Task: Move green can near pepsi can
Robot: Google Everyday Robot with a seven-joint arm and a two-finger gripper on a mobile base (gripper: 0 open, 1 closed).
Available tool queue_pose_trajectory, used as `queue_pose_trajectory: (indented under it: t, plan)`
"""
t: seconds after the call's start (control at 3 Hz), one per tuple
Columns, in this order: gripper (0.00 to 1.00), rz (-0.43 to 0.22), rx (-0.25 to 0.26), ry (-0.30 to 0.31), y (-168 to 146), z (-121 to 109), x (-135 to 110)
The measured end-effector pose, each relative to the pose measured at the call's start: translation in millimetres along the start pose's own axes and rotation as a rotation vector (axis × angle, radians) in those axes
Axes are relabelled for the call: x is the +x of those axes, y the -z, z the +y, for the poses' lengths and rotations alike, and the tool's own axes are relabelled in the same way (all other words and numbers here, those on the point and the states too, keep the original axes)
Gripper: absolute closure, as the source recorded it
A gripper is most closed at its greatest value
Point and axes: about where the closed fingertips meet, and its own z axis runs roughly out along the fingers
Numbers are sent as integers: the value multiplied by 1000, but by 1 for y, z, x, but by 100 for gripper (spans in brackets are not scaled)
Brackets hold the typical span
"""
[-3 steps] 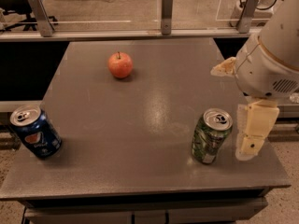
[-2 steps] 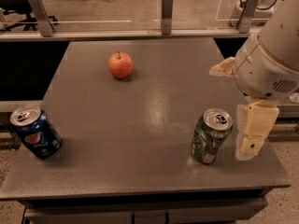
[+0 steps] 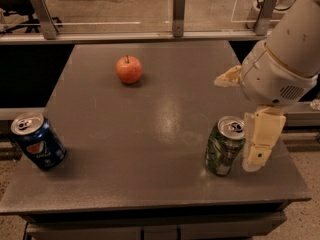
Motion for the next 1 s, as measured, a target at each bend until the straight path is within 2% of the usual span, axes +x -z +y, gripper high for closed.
queue_pose_trajectory:
  t: [0.33, 0.67, 1.0]
  plan:
    - [0, -52, -15, 35, -3, 1, -7]
    - [0, -22, -29, 75, -8, 6, -14]
    - [0, 45, -42, 88, -18, 10, -9]
